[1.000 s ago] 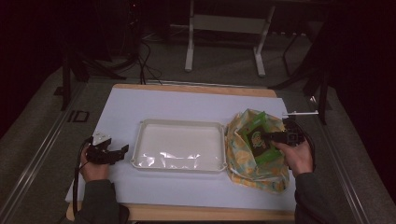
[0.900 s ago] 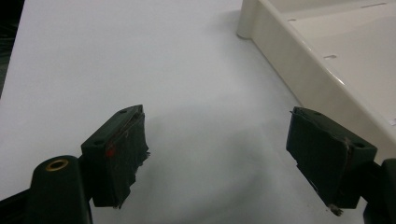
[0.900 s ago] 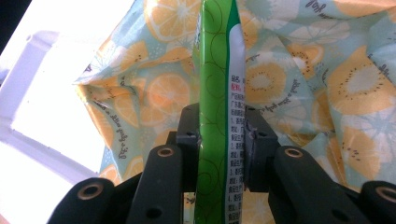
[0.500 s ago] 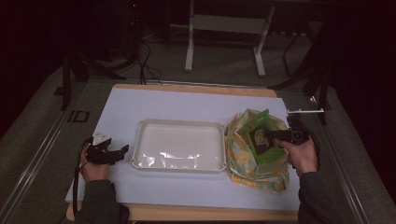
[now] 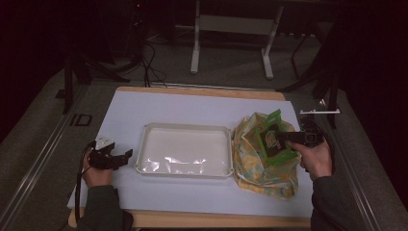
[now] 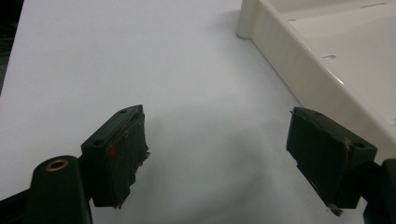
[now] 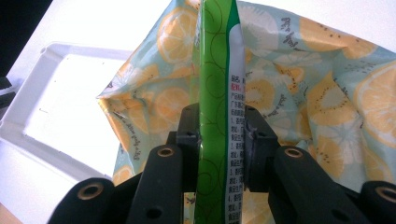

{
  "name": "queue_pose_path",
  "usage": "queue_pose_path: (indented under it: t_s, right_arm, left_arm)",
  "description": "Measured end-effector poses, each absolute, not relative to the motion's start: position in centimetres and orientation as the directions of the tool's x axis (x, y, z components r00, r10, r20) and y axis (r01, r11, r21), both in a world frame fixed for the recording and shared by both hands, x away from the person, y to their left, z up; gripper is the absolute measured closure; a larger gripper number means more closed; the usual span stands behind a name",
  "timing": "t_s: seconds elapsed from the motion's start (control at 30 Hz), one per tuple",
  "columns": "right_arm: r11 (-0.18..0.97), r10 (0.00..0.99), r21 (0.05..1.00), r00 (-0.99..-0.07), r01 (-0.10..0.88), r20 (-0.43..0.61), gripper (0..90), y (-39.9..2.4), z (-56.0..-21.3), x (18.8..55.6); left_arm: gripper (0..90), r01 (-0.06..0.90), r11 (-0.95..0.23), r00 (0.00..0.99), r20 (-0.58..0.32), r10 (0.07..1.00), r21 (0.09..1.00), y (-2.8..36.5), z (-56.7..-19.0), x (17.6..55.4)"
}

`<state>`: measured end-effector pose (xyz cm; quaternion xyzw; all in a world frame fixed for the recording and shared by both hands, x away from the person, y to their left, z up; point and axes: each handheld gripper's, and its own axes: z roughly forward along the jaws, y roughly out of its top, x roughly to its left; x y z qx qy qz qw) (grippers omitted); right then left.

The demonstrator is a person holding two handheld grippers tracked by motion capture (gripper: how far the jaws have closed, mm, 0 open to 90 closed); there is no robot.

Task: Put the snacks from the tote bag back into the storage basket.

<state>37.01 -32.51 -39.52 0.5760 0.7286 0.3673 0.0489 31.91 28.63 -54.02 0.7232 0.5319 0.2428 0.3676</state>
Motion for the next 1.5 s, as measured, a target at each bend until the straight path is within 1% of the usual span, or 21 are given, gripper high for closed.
queue_pose_path:
  t_s: [1.5]
  right_arm:
    - [0.074, 0.873, 0.619, -0.351, 0.782, 0.339, 72.8, -32.6, -37.0, 36.7]
  left_arm:
    - [20.4, 0.591, -0.165, 0.316, -0.038, 0.948, 0.79, 28.6, -54.0, 31.9]
